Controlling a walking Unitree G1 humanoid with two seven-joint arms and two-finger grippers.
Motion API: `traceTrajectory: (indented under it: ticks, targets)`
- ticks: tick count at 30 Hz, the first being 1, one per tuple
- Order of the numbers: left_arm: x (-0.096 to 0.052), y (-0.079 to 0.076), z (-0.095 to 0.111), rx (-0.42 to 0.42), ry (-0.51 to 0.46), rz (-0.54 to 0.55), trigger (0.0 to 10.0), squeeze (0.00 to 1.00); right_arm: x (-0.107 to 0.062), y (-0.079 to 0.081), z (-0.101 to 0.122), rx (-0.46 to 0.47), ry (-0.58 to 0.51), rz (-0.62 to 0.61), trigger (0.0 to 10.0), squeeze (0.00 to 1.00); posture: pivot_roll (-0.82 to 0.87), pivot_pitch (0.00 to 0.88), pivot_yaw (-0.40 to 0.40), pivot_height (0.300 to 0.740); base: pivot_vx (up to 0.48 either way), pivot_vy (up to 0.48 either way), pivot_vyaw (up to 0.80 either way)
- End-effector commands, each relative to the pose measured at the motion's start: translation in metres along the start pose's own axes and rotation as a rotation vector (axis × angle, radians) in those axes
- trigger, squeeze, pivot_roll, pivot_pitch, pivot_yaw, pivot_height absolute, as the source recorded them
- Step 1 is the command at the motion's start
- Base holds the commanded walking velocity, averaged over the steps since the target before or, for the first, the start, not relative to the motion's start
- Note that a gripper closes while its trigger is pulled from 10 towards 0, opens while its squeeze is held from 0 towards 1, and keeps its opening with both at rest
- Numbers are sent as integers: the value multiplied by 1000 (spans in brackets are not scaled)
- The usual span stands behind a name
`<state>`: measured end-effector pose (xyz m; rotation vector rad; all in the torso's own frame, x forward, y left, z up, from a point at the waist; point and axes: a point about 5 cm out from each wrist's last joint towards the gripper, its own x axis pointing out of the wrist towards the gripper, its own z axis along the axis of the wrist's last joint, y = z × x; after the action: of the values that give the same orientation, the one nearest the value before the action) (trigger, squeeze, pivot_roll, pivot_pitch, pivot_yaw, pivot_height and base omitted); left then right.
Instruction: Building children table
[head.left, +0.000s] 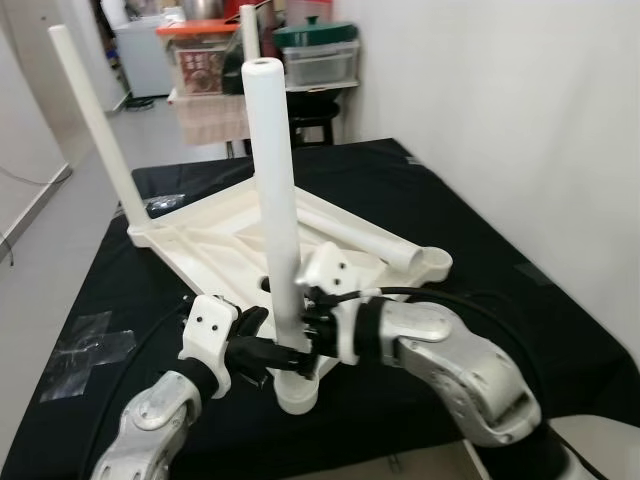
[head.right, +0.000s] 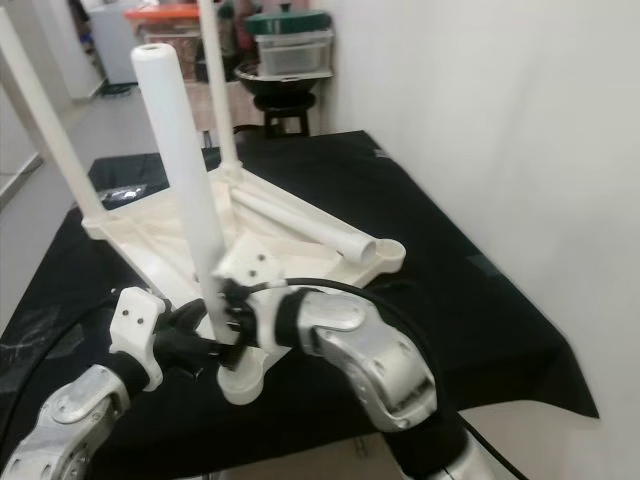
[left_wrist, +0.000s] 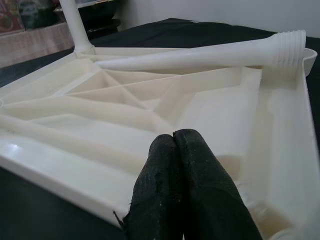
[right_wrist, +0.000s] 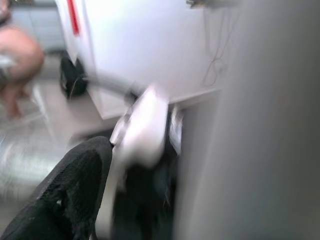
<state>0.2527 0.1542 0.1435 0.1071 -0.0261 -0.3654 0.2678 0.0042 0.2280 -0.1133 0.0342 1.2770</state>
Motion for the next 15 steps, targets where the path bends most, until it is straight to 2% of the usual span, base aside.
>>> traceTrajectory:
  ticks: [1, 3, 8, 12, 13, 15]
  targets:
    - [-1, -5, 1, 10, -4, -20, 10000, 0, 12, 4, 1, -14, 11, 10, 10000, 0, -26, 0, 5, 740, 0, 0, 0]
    - [-7, -6, 1, 17, 3, -18, 10000, 0, 41, 19, 15, 6, -25, 55, 10000, 0, 2, 0, -11, 740, 0, 0, 0]
    - [-13, -6, 0, 22, 14, -11, 10000, 0, 55, 32, 21, 2, -37, 99, 10000, 0, 13, 0, -19, 740, 0, 0, 0]
    - [-20, -7, -2, 25, 32, -14, 10000, 0, 51, 4, -2, -5, 71, -41, 10000, 0, 8, 0, -18, 740, 0, 0, 0]
    - [-20, -7, -2, 25, 32, -14, 10000, 0, 51, 4, -2, -5, 71, -41, 10000, 0, 8, 0, -18, 740, 0, 0, 0]
    - [-23, -10, -4, 18, 42, -25, 10000, 0, 40, -13, -12, 2, 118, -106, 10000, 0, -1, 5, -13, 740, 0, 0, 0]
